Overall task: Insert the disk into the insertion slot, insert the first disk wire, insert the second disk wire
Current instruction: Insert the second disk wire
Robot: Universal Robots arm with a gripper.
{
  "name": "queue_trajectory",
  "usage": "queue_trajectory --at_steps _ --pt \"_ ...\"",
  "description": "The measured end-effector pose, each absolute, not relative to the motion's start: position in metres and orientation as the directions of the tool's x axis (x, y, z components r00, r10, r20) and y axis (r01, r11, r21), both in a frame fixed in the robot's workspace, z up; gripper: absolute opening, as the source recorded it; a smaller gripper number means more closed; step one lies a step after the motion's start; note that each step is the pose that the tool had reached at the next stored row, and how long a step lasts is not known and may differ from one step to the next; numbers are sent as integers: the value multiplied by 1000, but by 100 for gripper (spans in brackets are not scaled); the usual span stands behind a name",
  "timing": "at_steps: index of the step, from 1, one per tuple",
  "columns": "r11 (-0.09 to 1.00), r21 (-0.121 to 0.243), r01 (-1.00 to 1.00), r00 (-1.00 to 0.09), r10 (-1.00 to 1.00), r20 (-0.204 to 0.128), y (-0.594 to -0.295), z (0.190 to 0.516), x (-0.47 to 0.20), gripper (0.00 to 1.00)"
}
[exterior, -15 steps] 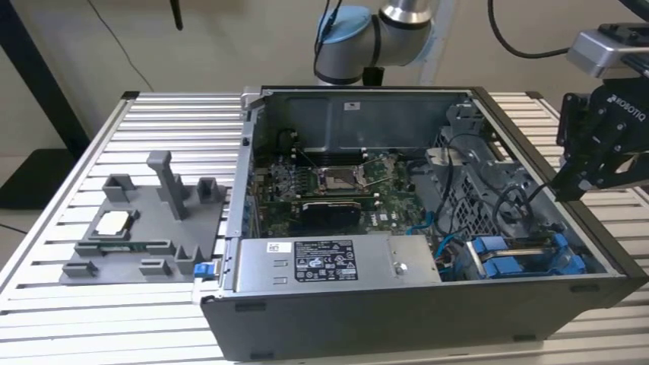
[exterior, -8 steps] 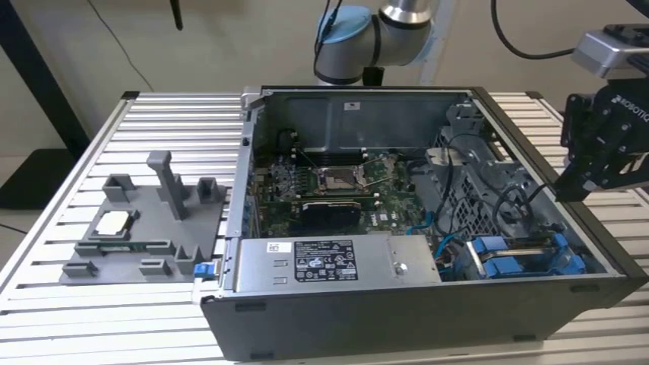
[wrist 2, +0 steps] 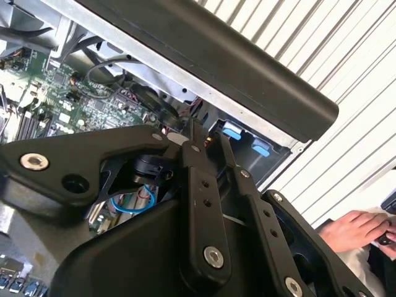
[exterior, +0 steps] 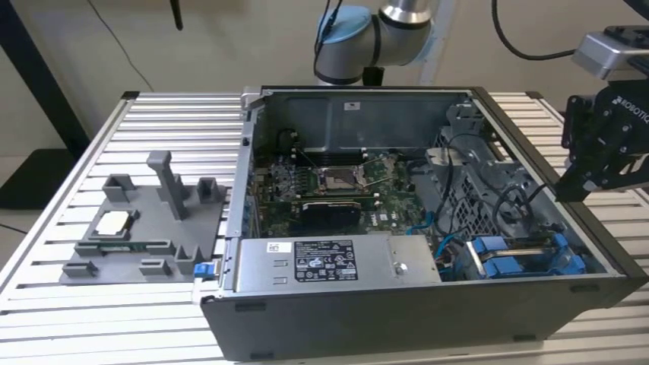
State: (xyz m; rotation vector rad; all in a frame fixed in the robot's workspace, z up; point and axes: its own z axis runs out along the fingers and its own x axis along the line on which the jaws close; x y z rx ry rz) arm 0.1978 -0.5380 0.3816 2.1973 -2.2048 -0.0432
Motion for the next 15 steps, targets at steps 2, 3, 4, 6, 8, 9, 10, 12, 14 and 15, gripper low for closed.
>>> queue_trajectory --at_steps 2,3,4,6,8,9,10,12,14,15 --pt "3 40 -999 -3 -1000 1 -538 382 198 25" --pt "3 40 -999 -3 -1000 1 -538 382 198 18" --pt "3 40 -999 -3 -1000 1 -538 382 198 18" --pt "4 40 -999 -4 -1000 1 -538 382 198 18" --pt "6 40 -999 -6 -1000 0 -538 382 197 18" --pt "7 40 -999 -7 -1000 0 -538 382 196 16" --pt "9 40 -999 -9 -1000 -1 -538 382 195 16" --pt "13 40 -999 -13 -1000 -3 -538 382 191 16" --pt "18 40 -999 -18 -1000 -6 -538 382 187 16" --pt "21 40 -999 -21 -1000 -8 -538 382 185 16"
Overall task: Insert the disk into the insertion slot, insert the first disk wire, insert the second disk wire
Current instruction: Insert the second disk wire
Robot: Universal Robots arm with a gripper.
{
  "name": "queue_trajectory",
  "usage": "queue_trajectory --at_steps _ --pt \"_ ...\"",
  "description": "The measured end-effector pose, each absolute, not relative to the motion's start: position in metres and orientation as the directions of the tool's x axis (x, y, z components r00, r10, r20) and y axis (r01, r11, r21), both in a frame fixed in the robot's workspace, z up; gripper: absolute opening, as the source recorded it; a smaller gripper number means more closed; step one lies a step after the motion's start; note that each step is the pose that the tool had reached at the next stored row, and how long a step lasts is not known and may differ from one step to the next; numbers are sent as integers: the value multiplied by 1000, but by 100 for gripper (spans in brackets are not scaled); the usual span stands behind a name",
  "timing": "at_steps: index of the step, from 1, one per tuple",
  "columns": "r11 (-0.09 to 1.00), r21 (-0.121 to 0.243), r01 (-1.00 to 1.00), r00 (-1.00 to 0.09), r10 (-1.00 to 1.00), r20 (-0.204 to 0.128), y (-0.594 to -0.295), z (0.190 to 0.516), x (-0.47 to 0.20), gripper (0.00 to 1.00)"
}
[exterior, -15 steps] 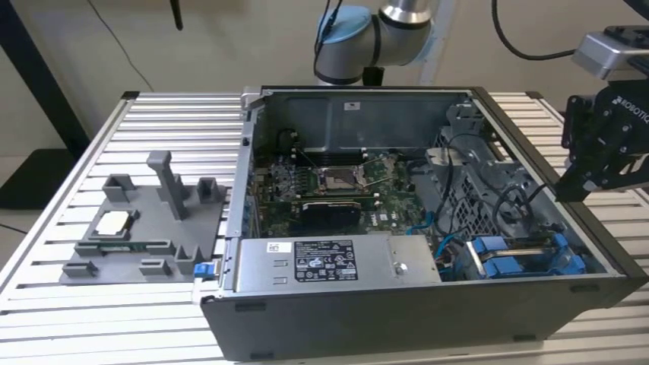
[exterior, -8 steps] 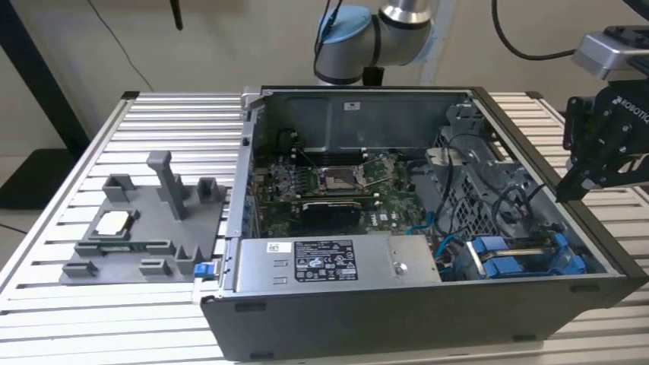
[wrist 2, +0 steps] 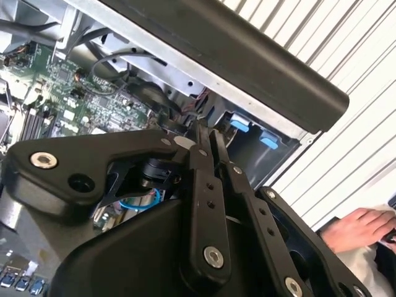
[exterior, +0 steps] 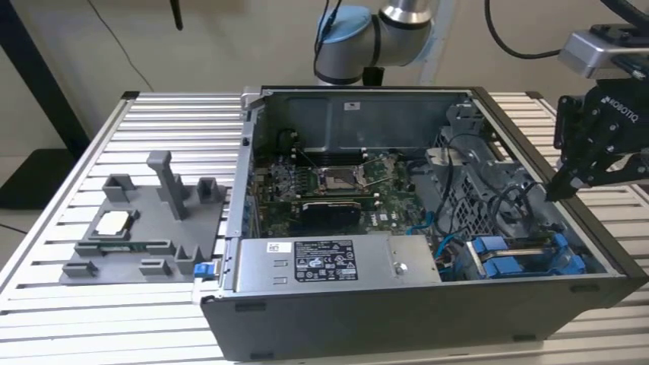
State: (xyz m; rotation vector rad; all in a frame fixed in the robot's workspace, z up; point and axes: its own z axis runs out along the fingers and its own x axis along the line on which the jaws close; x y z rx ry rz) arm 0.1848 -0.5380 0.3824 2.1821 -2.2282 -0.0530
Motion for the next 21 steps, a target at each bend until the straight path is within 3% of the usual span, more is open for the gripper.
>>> queue_trajectory --at_steps 21 --pt "58 40 -998 -59 -998 -25 -538 388 143 16"
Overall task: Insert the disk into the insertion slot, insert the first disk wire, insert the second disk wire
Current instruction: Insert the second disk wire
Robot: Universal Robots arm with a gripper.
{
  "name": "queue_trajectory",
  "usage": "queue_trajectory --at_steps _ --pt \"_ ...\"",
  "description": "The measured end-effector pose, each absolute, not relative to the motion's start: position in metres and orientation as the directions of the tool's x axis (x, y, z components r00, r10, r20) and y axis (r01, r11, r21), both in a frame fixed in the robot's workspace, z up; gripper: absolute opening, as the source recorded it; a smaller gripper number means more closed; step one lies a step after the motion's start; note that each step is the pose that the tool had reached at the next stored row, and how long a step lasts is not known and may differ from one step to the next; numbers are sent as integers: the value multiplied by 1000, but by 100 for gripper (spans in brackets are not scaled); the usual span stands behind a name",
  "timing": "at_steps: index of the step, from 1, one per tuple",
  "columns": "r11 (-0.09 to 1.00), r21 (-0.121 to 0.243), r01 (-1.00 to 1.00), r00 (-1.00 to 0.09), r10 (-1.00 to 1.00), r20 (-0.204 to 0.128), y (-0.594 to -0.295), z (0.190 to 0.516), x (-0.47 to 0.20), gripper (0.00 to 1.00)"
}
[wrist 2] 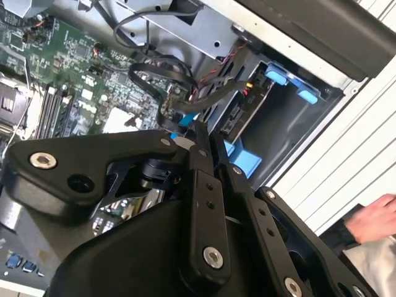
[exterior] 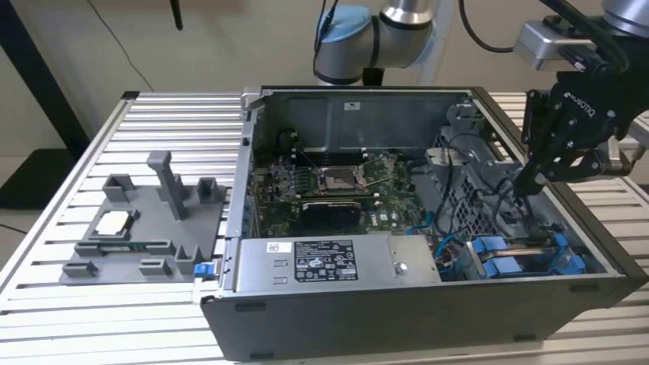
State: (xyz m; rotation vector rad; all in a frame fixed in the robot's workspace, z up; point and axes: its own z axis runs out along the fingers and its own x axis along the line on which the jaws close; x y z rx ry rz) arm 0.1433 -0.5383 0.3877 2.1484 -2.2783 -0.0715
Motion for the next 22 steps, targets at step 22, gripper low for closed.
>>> queue_trajectory --at_steps 22 --pt "59 40 -997 -60 -998 -25 -540 377 140 16"
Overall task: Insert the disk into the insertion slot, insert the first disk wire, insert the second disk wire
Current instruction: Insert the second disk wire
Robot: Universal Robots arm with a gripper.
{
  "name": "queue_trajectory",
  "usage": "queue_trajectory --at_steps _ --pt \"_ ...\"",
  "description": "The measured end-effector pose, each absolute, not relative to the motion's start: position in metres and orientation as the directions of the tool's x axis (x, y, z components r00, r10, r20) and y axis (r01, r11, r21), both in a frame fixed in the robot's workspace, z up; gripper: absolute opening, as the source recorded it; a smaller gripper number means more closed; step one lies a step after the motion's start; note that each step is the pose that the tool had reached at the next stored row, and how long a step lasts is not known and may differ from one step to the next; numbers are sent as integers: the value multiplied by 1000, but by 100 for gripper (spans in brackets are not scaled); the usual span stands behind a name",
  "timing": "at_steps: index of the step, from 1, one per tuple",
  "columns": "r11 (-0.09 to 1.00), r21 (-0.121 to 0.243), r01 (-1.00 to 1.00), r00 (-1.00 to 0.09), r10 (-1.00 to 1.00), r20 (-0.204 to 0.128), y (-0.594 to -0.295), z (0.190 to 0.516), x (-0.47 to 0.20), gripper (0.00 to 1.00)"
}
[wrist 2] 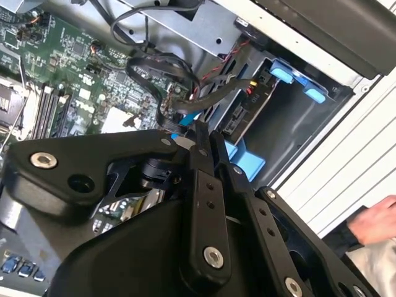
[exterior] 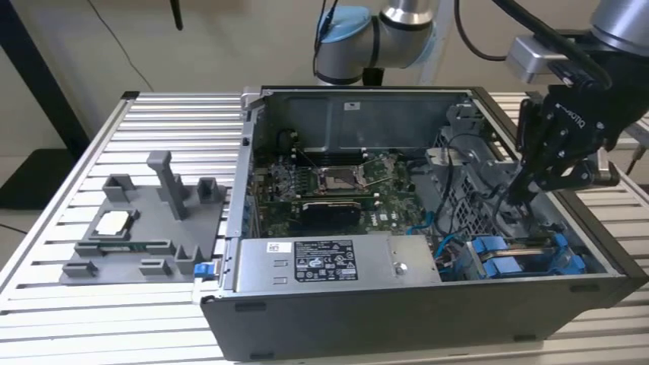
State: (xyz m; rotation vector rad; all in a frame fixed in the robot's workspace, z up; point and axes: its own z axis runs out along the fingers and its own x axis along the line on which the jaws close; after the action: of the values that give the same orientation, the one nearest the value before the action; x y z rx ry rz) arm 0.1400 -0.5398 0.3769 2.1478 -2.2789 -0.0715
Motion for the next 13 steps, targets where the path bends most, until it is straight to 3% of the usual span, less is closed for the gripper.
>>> queue_trajectory --at_steps 13 --pt "59 40 -997 -60 -998 -25 -542 368 138 16"
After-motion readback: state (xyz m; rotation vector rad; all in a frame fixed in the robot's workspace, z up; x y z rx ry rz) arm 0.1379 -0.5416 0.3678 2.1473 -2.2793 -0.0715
